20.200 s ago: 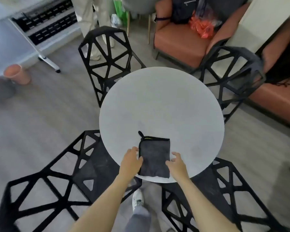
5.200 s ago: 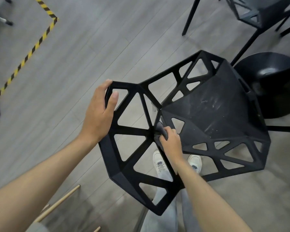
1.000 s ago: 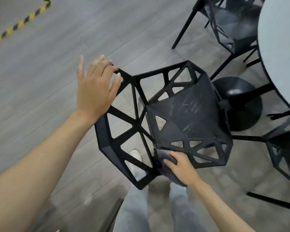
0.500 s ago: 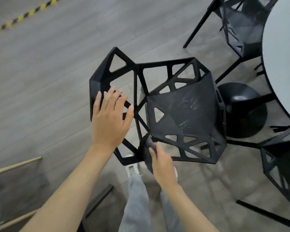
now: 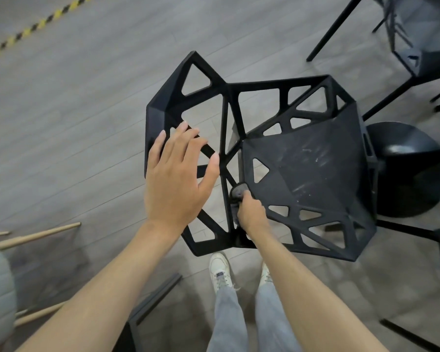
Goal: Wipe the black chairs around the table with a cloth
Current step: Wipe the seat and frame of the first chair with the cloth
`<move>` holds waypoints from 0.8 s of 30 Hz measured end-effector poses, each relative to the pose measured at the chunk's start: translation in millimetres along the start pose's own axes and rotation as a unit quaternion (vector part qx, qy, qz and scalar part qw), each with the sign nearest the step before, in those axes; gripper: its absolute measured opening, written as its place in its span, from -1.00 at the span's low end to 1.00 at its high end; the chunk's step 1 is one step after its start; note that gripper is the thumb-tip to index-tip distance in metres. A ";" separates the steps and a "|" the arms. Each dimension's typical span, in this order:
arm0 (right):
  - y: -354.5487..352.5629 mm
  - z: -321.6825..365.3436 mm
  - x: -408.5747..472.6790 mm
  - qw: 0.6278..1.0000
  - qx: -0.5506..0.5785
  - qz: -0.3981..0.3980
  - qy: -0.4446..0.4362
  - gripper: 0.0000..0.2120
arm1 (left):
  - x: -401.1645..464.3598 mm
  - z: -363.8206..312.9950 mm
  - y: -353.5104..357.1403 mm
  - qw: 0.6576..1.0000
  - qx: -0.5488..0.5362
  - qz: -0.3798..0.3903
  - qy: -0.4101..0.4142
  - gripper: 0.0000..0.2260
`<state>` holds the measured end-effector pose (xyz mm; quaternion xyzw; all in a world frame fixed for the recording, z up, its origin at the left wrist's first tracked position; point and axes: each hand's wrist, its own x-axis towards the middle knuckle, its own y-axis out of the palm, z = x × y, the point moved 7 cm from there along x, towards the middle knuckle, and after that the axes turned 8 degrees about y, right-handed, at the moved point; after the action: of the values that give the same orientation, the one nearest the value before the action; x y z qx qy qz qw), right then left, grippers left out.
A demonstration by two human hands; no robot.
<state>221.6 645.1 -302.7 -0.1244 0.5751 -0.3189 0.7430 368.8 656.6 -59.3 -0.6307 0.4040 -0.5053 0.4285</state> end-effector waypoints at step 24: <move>-4.7 -11.2 6.6 0.998 0.066 0.009 -0.018 -0.78 | -0.4 -0.2 -2.0 1.000 -0.013 0.001 0.005 -0.70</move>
<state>210.5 639.4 -308.7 -0.0753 0.5408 -0.3472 0.7625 368.6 657.5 -57.5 -0.6335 0.4128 -0.5027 0.4189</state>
